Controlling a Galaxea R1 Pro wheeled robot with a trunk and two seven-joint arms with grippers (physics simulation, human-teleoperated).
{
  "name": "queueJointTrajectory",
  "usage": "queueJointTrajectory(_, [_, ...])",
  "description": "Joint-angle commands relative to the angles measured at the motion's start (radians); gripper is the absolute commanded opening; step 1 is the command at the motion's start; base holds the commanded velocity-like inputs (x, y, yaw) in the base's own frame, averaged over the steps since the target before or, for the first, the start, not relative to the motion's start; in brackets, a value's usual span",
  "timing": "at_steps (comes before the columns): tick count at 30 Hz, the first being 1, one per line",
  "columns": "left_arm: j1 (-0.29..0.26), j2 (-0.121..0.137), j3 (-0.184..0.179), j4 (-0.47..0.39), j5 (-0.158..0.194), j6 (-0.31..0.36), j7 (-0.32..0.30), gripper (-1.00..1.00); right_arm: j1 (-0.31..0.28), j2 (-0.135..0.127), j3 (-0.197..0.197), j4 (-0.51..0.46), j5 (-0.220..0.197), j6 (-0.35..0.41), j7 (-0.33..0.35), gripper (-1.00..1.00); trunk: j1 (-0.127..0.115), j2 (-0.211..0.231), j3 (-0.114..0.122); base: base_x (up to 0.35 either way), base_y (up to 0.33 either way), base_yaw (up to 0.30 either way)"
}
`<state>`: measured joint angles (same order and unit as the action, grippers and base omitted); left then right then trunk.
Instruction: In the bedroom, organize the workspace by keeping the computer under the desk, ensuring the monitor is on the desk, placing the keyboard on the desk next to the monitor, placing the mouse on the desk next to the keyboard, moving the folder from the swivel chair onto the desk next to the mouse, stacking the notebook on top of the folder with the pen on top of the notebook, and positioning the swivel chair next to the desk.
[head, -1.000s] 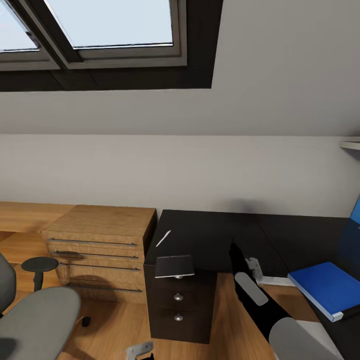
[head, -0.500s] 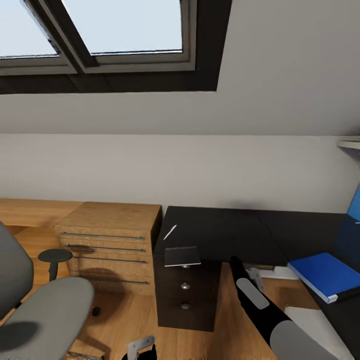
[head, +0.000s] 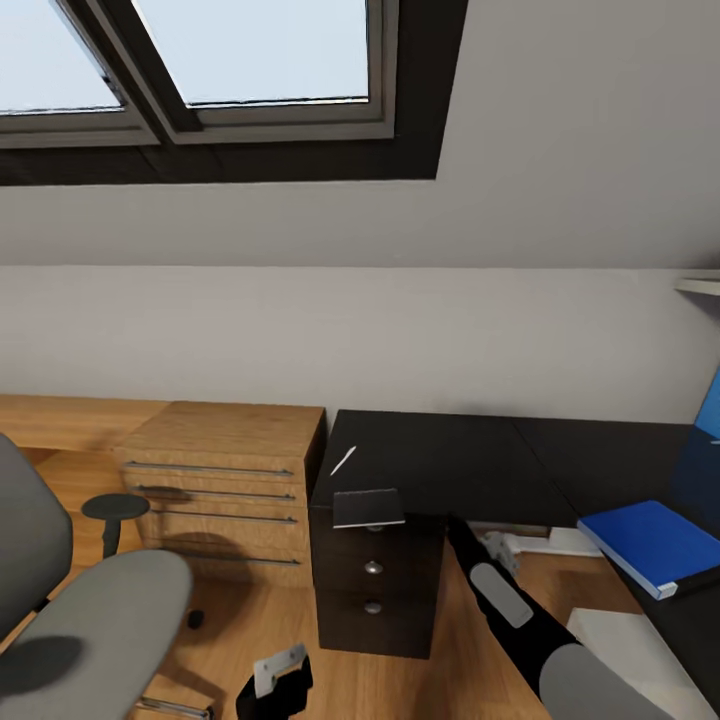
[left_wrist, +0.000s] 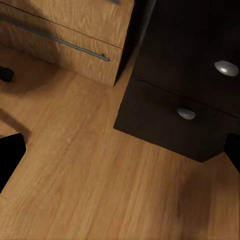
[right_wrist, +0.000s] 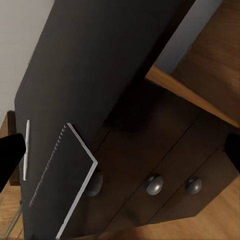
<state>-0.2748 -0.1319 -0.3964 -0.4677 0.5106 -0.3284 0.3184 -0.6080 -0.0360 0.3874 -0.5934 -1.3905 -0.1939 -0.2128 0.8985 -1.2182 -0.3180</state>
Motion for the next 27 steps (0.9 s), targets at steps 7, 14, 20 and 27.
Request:
queueJointTrajectory(7, [-0.001, 0.002, 0.025, -0.013, 0.008, 0.000, 0.007, 1.00, -0.001, 0.005, 0.011, 0.037, 0.025, -0.010, 0.027, 1.00, 0.027, -0.050, -0.023, 0.000, 0.000, 0.000])
queueJointTrajectory(14, [-0.001, 0.002, 0.027, -0.014, 0.008, 0.000, 0.007, 1.00, -0.001, 0.005, 0.013, 0.039, 0.027, -0.001, 0.030, 1.00, 0.054, -0.099, -0.045, 0.000, 0.000, 0.000])
queueJointTrajectory(20, [-0.001, 0.003, 0.028, -0.014, 0.008, 0.000, 0.008, 1.00, -0.001, 0.005, 0.013, 0.044, 0.028, 0.002, 0.038, 1.00, 0.077, -0.141, -0.064, 0.000, 0.000, 0.001])
queueJointTrajectory(27, [-0.001, 0.003, 0.028, -0.014, 0.008, 0.000, 0.008, 1.00, -0.001, 0.007, 0.014, 0.073, 0.031, -0.001, 0.043, 1.00, 0.104, -0.190, -0.086, 0.000, 0.000, 0.157])
